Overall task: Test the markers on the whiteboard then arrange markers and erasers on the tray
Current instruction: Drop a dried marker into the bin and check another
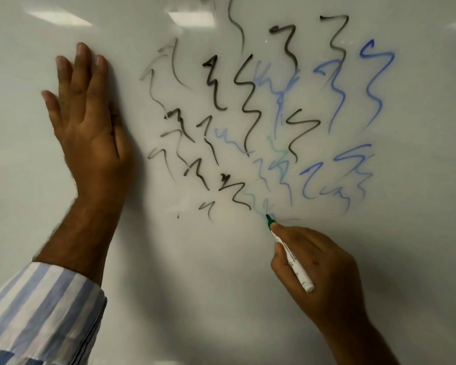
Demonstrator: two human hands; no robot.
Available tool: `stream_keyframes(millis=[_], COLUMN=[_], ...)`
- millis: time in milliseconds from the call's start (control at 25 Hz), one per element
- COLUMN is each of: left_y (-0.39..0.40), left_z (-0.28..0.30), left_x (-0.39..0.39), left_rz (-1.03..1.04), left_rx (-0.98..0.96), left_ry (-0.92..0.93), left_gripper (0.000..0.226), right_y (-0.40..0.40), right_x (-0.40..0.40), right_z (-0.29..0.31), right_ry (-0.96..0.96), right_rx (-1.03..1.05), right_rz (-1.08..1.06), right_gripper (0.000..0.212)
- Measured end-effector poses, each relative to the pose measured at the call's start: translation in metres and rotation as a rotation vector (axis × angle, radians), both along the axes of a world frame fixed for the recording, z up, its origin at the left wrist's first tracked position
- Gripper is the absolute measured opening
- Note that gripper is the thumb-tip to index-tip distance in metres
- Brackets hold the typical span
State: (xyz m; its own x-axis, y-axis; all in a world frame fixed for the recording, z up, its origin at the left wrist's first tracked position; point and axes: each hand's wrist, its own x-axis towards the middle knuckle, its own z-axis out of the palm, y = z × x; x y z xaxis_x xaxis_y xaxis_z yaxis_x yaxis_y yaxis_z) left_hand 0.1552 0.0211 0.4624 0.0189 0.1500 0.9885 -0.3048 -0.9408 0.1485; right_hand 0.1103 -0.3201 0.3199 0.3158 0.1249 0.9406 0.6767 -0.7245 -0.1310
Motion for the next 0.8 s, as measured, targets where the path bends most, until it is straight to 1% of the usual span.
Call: stream_keyframes(millis=[120,200,240,280,400,440,480,520,600,640,720,800], left_y=[-0.003,-0.004,-0.003,-0.003,-0.004,-0.005,-0.006,-0.006,-0.006,-0.007,-0.008,-0.011], left_z=[-0.012,-0.021,-0.025,-0.029,-0.038,-0.041,-0.043,-0.044,-0.048,-0.051,-0.057,-0.063], left_x=[-0.002,-0.001,-0.001,0.000,0.001,0.001,0.001,0.001,0.000,0.000,0.000,-0.001], left_rz=[-0.002,0.002,0.003,0.004,-0.001,-0.008,-0.015,-0.019,-0.025,-0.027,-0.033,-0.034], left_rx=[-0.015,-0.023,-0.024,-0.027,-0.043,-0.044,-0.044,-0.044,-0.045,-0.048,-0.054,-0.065], left_ry=[0.010,0.014,0.023,0.031,0.039,0.041,0.040,0.040,0.045,0.051,0.057,0.051], left_gripper=[0.054,0.055,0.055,0.055,0.056,0.056,0.056,0.057,0.057,0.057,0.058,0.057], right_y=[-0.013,-0.019,-0.021,-0.023,-0.026,-0.025,-0.023,-0.019,-0.013,-0.014,-0.016,-0.014], right_x=[-0.002,-0.002,-0.003,-0.005,-0.005,-0.004,-0.003,-0.002,-0.001,-0.001,-0.001,-0.004], right_z=[-0.013,-0.022,-0.026,-0.029,-0.031,-0.028,-0.024,-0.024,-0.026,-0.027,-0.033,-0.043], right_ry=[-0.005,0.058,0.095,0.112,0.059,0.045,0.036,0.033,0.023,0.015,0.007,0.041], right_rx=[0.060,0.036,0.054,0.102,0.323,0.366,0.361,0.303,0.130,0.097,0.095,0.014], right_rz=[-0.062,-0.100,-0.086,-0.068,-0.042,-0.036,-0.021,0.000,0.008,-0.015,-0.072,-0.118], right_gripper=[0.020,0.020,0.020,0.020,0.022,0.024,0.025,0.025,0.024,0.023,0.021,0.022])
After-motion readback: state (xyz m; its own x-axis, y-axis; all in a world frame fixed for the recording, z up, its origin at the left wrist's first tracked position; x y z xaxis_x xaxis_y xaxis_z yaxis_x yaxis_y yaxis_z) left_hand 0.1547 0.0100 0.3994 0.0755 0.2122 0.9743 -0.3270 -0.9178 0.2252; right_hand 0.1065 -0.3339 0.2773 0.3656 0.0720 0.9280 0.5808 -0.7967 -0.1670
